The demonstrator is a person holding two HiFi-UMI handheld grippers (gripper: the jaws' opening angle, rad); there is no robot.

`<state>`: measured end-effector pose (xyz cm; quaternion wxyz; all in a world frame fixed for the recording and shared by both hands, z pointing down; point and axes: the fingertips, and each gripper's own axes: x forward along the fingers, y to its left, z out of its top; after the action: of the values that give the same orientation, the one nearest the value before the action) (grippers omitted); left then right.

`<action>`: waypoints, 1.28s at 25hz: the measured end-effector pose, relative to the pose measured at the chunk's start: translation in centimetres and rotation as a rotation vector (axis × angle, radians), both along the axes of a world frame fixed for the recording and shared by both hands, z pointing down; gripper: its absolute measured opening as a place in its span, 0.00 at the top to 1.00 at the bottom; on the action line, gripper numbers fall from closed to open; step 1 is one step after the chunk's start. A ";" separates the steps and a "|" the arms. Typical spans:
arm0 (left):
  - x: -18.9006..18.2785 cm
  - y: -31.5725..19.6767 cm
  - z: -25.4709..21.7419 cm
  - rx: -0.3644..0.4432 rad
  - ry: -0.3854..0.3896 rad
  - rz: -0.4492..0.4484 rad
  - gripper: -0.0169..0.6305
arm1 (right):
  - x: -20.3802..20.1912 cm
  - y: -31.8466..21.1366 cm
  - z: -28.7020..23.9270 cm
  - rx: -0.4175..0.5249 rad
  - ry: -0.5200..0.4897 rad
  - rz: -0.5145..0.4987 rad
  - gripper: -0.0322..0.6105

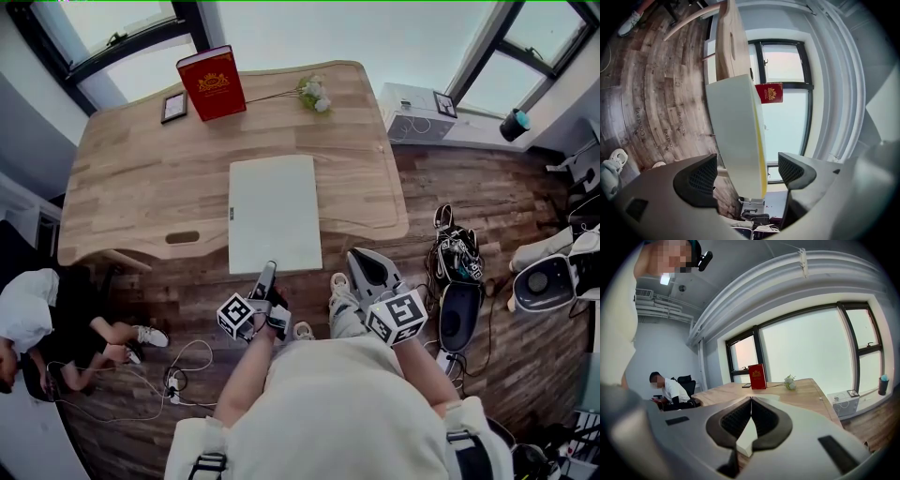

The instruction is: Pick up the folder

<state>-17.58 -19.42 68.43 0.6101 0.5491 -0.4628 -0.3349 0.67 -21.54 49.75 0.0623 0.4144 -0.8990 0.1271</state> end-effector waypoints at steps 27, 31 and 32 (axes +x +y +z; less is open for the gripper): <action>0.1 -5.3 1.8 0.015 0.003 -0.055 0.35 | 1.4 -3.0 0.6 -0.022 0.059 0.002 0.92; 0.0 -6.2 1.7 0.045 0.076 -0.089 0.35 | 1.0 -3.5 0.3 -0.011 0.065 -0.010 0.92; 0.0 -6.3 1.7 0.049 0.081 -0.092 0.35 | 1.1 -3.4 0.3 -0.011 0.066 -0.011 0.92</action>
<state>-17.59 -25.69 70.17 0.5984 0.5281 -0.4542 -0.3958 1.72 -24.98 50.07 0.0946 0.4133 -0.8980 0.1179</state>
